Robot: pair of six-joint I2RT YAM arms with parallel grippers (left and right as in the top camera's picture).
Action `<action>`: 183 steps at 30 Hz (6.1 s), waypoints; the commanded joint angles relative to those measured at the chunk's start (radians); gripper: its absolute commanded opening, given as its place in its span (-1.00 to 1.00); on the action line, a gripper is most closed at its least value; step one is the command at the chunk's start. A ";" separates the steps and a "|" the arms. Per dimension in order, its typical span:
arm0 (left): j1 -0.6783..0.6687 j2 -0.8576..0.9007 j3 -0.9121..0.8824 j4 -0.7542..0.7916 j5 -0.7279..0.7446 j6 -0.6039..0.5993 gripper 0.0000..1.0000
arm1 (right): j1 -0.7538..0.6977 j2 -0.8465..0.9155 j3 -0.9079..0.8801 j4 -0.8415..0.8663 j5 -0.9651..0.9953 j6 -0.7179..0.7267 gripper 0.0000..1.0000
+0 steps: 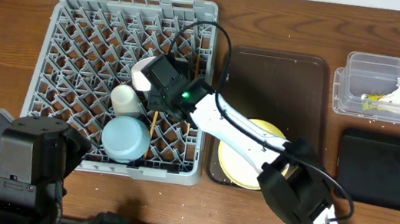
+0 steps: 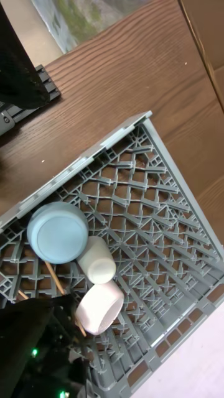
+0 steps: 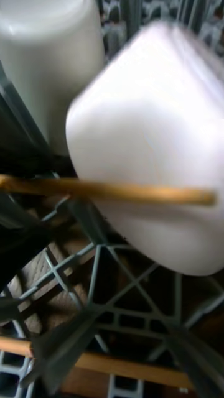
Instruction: Sort waste into correct bins and load items into the dishwasher
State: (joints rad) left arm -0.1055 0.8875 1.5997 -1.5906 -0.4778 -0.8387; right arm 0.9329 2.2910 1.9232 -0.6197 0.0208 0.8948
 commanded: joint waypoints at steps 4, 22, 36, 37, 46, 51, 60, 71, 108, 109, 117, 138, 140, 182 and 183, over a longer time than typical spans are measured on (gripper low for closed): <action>0.005 0.000 0.008 -0.002 -0.013 -0.009 0.96 | 0.010 0.005 0.012 0.005 0.020 0.017 -0.67; 0.005 0.000 0.008 -0.002 -0.013 -0.009 0.96 | -0.001 -0.029 0.030 0.030 -0.037 0.016 -0.97; 0.005 0.000 0.008 -0.002 -0.013 -0.009 0.96 | -0.091 -0.241 0.032 -0.079 -0.054 -0.065 -0.97; 0.005 0.000 0.008 -0.002 -0.013 -0.009 0.96 | -0.103 -0.250 0.032 -0.087 -0.054 -0.072 -0.97; 0.005 0.000 0.008 -0.002 -0.013 -0.009 0.96 | -0.264 -0.284 0.031 -0.157 -0.100 -0.312 -0.98; 0.005 0.000 0.008 -0.002 -0.013 -0.009 0.96 | -0.311 -0.269 0.026 -0.196 -0.105 -0.367 -0.98; 0.005 0.000 0.008 -0.002 -0.013 -0.009 0.96 | -0.294 -0.241 0.026 -0.177 -0.155 -0.364 -0.98; 0.005 0.000 0.008 -0.002 -0.013 -0.009 0.96 | -0.263 -0.206 0.025 -0.155 -0.231 -0.342 -0.98; 0.005 0.000 0.008 -0.002 -0.013 -0.009 0.96 | -0.249 -0.127 0.027 -0.151 -0.227 -0.129 -0.98; 0.005 0.000 0.008 -0.002 -0.013 -0.009 0.96 | -0.249 -0.127 0.027 -0.151 -0.227 -0.129 -0.97; 0.005 0.000 0.008 -0.002 -0.013 -0.009 0.96 | -0.241 -0.127 0.026 -0.159 -0.226 -0.141 -0.31; 0.005 0.000 0.008 -0.002 -0.013 -0.009 0.96 | -0.534 -0.239 -0.020 -0.701 -0.141 -0.556 0.25; 0.005 0.000 0.008 -0.002 -0.013 -0.009 0.96 | -0.537 -0.239 -0.075 -0.705 -0.141 -0.602 0.42; 0.005 0.000 0.008 -0.002 -0.013 -0.009 0.96 | -0.573 -0.240 -0.180 -0.680 -0.111 -0.486 -0.35; 0.005 0.000 0.008 -0.002 -0.013 -0.009 0.96 | -0.544 -0.240 -0.177 -0.676 -0.160 -0.500 -0.23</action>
State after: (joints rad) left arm -0.1055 0.8875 1.5997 -1.5902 -0.4778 -0.8387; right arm 0.3210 2.0541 1.7142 -1.2942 0.0280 0.4240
